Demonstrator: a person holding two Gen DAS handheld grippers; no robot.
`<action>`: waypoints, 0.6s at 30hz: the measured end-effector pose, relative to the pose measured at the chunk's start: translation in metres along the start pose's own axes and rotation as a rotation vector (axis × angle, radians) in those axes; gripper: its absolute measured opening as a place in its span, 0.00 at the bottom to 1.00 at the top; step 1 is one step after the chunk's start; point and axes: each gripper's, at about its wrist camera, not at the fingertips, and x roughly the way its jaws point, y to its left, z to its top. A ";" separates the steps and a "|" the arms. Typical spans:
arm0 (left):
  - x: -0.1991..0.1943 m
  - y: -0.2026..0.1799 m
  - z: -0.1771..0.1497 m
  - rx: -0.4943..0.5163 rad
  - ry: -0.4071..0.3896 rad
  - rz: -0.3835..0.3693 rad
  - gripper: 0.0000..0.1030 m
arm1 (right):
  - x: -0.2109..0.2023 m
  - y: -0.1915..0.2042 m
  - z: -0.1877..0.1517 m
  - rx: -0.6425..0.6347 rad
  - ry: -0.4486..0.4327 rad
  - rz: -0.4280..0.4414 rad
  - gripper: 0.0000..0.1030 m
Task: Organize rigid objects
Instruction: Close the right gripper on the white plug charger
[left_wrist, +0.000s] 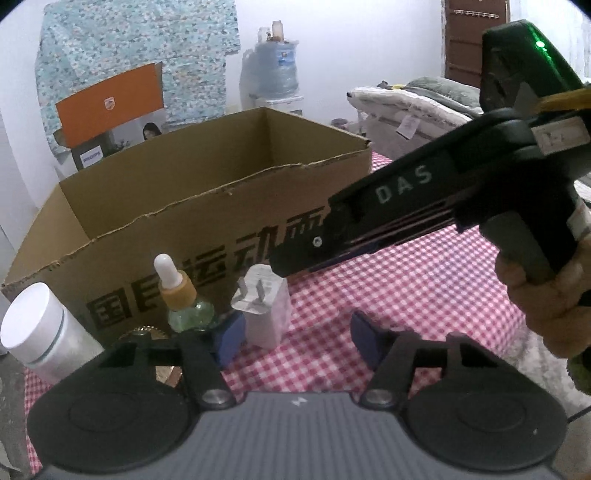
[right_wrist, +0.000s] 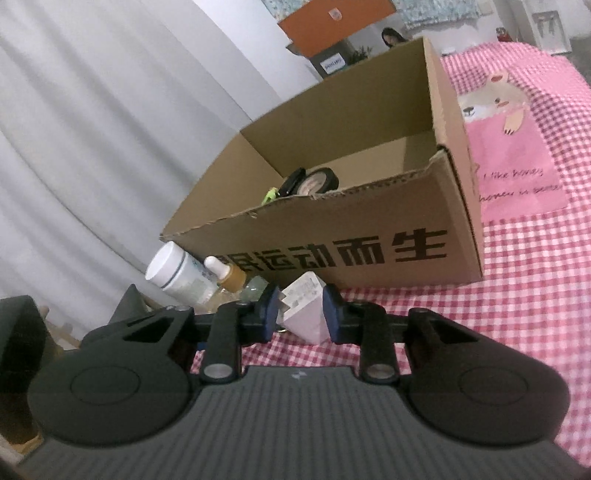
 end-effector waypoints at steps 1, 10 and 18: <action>0.002 0.001 0.000 -0.003 0.004 -0.001 0.61 | 0.004 -0.001 0.001 0.005 0.004 0.000 0.23; 0.015 0.006 0.003 -0.026 0.033 -0.009 0.61 | 0.024 -0.007 0.005 0.043 0.019 0.006 0.23; 0.020 0.006 0.004 -0.036 0.036 -0.060 0.62 | 0.023 -0.010 -0.002 0.067 0.010 -0.020 0.23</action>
